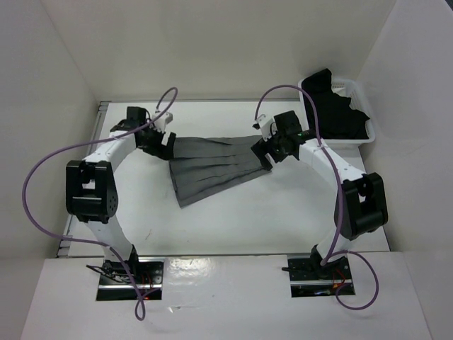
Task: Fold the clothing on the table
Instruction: Fold the skirt
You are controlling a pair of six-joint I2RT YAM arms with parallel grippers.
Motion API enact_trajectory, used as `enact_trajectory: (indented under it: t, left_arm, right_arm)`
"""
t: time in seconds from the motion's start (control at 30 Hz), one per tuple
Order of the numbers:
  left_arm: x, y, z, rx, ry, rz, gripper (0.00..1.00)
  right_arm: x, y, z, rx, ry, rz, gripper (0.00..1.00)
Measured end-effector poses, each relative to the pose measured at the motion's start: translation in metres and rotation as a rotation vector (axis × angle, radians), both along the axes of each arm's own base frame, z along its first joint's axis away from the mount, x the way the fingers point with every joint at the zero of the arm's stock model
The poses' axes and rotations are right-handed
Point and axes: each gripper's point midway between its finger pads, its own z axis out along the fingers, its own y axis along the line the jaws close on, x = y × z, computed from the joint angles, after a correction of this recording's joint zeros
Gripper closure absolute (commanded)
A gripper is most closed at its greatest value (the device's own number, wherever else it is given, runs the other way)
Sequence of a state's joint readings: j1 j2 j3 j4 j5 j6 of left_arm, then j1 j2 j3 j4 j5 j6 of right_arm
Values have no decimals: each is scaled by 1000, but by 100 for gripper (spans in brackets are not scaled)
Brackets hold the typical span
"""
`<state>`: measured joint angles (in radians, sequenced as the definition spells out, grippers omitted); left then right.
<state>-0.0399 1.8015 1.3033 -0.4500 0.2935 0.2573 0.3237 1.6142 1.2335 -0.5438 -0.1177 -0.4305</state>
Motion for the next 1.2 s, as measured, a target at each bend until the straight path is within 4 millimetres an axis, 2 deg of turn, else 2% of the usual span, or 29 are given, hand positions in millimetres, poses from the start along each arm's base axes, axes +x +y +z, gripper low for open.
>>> enact_trajectory:
  t: [0.1, 0.2, 0.33, 0.43, 0.53, 0.73, 1.0, 1.2]
  left_arm:
    - [23, 5, 22, -52, -67, 32, 0]
    - [32, -5, 20, -108, -67, 16, 0]
    - [34, -17, -15, -177, 23, -20, 0]
    - [29, -19, -43, -206, 91, -29, 0]
    - [38, -15, -38, -218, 58, -24, 0]
    - [38, -5, -39, -235, 59, -3, 0]
    - [40, -15, -39, -338, 55, -75, 0]
    - [47, -23, -37, -407, 53, -113, 7]
  right_arm:
    - [-1, 2, 0, 10, 5, 4, 1]
    - [-2, 3, 0, 18, 9, 7, 1]
    - [-3, 6, 0, 29, 13, 14, 1]
    - [-4, 7, -1, 34, 18, 20, 1]
    - [-7, 7, -4, 37, 29, 25, 1]
    - [-9, 7, -6, 42, 39, 27, 1]
    - [-10, 9, -6, 55, 45, 32, 1]
    - [-11, 10, -5, 59, 44, 33, 1]
